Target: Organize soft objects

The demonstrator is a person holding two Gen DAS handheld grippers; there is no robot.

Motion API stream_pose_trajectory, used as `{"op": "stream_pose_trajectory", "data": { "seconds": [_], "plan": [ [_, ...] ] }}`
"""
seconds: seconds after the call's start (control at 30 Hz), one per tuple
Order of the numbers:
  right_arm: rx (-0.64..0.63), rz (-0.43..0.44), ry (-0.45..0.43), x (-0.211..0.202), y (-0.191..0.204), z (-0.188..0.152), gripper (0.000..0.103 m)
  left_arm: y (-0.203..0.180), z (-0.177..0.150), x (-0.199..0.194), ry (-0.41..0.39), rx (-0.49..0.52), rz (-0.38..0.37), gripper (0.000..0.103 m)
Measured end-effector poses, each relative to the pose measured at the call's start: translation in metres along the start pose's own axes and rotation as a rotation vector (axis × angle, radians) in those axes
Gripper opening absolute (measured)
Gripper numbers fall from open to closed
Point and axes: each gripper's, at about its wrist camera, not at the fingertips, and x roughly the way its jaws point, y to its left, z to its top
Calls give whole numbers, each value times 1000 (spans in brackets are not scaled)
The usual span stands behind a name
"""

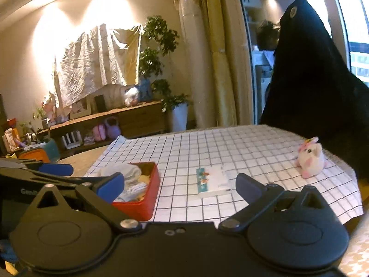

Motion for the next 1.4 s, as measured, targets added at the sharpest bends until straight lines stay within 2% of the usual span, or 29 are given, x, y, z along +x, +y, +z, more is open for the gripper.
{"op": "stream_pose_trajectory", "data": {
  "seconds": [0.17, 0.43, 0.63, 1.4],
  "plan": [
    [-12, -47, -28, -5, 0, -2, 103, -1, 0, -2, -13, -4, 3, 103],
    [-11, -75, -43, -8, -2, -3, 103, -5, -2, -5, -15, 6, 20, 103],
    [4, -65, -9, -5, -2, -5, 103, -6, -6, -3, 16, 2, 21, 103],
    [14, -61, 13, -7, 2, -8, 103, -6, -9, -2, 35, -7, 22, 103]
  ]
}}
